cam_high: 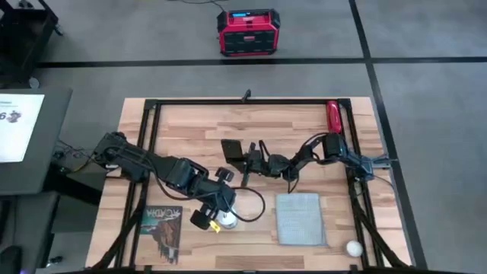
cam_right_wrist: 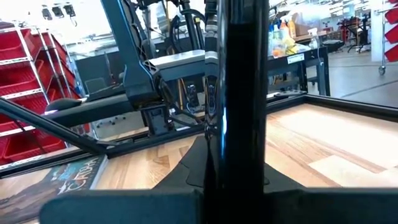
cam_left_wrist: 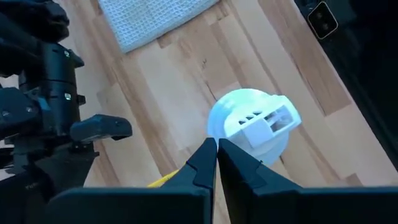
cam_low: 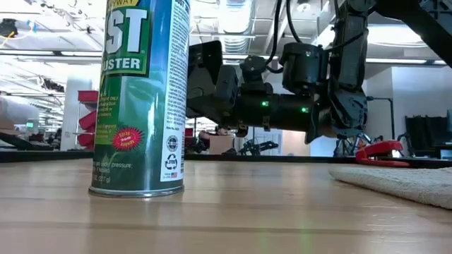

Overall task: Apply microfiber cloth
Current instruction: Spray the back of the cellphone using the spray bottle

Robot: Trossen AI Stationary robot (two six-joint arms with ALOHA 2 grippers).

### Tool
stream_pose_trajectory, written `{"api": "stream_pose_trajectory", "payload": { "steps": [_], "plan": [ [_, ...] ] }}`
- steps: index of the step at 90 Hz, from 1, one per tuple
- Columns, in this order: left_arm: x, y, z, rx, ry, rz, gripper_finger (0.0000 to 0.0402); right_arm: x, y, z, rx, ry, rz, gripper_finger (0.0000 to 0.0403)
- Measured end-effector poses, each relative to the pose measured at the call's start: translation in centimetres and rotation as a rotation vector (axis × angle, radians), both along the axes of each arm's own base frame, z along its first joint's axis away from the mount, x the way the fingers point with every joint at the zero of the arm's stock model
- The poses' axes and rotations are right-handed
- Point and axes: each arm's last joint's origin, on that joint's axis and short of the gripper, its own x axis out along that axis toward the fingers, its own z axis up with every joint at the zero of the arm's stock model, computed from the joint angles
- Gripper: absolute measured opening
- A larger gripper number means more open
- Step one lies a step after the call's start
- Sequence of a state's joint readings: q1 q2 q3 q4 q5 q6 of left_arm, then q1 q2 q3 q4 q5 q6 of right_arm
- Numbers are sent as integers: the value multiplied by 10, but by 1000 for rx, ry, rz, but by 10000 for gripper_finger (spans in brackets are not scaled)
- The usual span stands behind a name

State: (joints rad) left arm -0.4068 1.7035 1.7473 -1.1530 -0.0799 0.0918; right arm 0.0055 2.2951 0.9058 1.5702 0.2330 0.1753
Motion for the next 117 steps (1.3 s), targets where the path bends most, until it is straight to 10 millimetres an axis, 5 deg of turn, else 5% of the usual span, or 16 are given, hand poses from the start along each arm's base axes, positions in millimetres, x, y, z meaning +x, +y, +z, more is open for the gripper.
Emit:
{"api": "stream_pose_trajectory", "payload": {
  "steps": [117],
  "plan": [
    [-4,0,12,-18,1,22,0,1,-3,-1,7,6,79,10]
  ]
}}
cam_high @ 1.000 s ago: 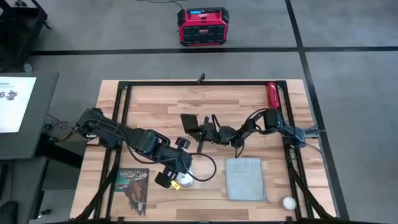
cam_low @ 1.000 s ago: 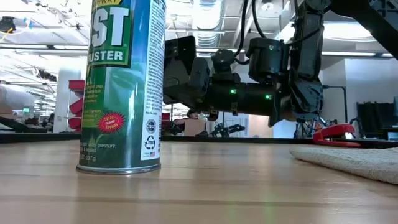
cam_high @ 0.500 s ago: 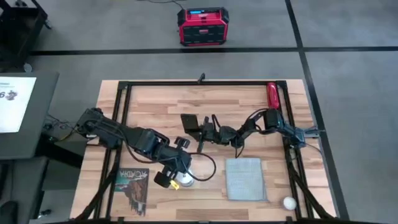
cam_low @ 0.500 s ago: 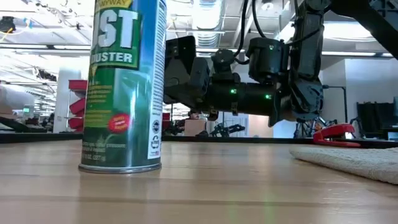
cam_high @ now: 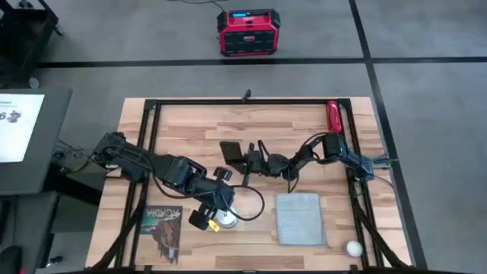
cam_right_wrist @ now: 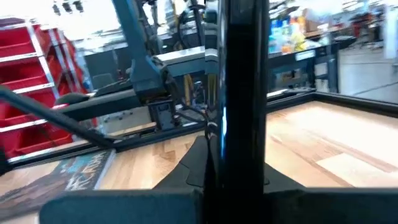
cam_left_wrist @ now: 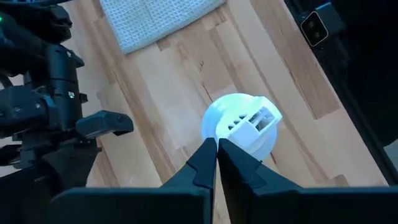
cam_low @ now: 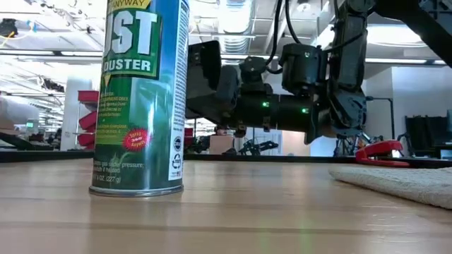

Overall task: Apply microfiber cloth
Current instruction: Spray the back of the cellphone using the spray bottle

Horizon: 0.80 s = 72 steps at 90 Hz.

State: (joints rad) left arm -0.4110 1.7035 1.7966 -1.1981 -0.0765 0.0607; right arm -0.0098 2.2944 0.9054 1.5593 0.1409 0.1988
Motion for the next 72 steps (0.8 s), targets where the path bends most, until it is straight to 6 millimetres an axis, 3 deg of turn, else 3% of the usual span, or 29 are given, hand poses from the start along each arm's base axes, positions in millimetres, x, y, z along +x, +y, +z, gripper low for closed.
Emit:
{"api": "stream_pose_trajectory", "payload": {
  "steps": [38,72],
  "plan": [
    [-1,2,-1,-12,21,46,0,21,-34,14,-5,-21,162,10],
    [-1,3,0,-20,22,64,0,42,-38,25,-64,17,181,10]
  ]
}}
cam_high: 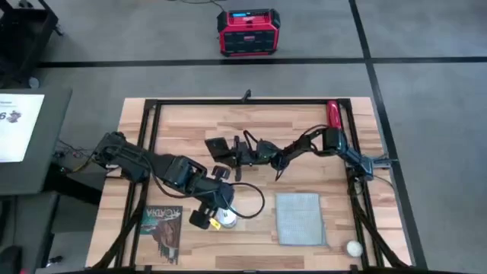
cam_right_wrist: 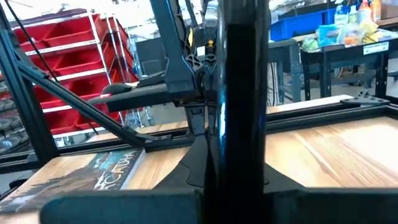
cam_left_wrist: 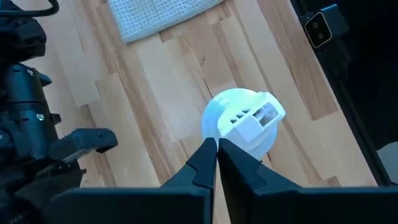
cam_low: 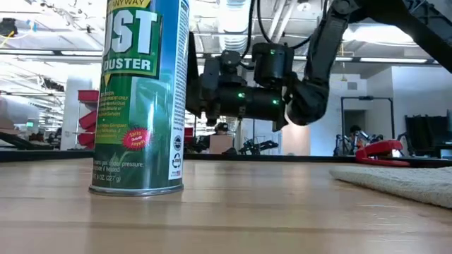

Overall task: Apply microfiber cloth
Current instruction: Spray the back of the cellphone using the spray bottle

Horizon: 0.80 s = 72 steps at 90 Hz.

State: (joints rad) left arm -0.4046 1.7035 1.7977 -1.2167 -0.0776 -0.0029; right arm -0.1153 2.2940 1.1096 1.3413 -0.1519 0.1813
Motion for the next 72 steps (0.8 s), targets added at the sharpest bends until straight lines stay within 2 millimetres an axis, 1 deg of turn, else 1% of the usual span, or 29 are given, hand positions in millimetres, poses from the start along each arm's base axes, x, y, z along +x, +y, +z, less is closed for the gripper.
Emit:
{"api": "stream_pose_trajectory", "payload": {
  "steps": [17,33,53,66,72],
  "plan": [
    [0,0,0,-2,7,9,0,0,-8,1,-1,-5,-9,10],
    [-3,1,-1,9,33,9,0,0,-7,1,-4,-6,8,10],
    [-1,1,-1,7,22,5,0,0,-7,1,-3,-6,9,10],
    [9,-5,-17,20,80,-20,0,0,-7,1,-3,-6,8,10],
    [10,-6,-20,30,91,-44,0,0,-8,1,-3,-5,6,10]
  ]
}}
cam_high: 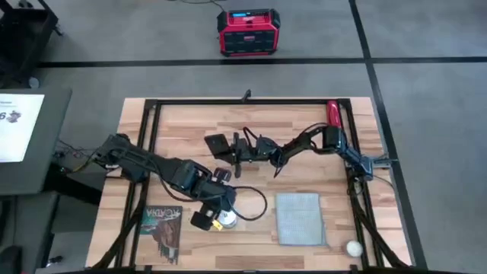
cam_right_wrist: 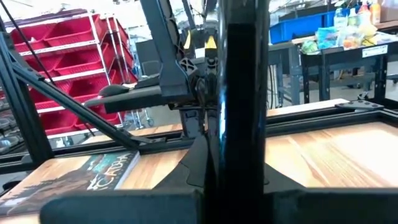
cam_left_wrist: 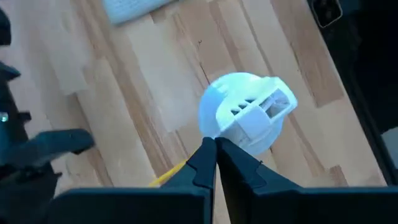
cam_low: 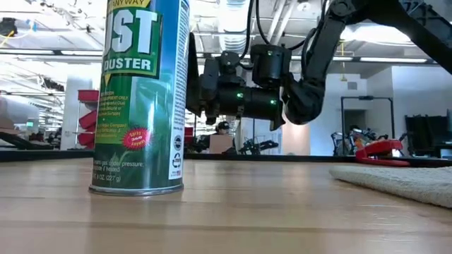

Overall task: Apply microfiber cloth
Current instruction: Spray the back of the cellphone using the spray bottle

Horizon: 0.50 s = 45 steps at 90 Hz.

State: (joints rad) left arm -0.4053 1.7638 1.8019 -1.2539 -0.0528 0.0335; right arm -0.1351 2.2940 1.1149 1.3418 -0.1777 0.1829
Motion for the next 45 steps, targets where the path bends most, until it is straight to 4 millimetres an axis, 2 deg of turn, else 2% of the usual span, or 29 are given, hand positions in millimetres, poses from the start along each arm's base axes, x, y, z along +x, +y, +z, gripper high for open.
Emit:
{"api": "stream_pose_trajectory", "payload": {
  "steps": [22,45],
  "plan": [
    [0,2,9,-15,-15,13,0,0,0,0,0,0,1,10],
    [1,2,8,-14,-10,15,0,0,0,0,0,-2,1,10]
  ]
}}
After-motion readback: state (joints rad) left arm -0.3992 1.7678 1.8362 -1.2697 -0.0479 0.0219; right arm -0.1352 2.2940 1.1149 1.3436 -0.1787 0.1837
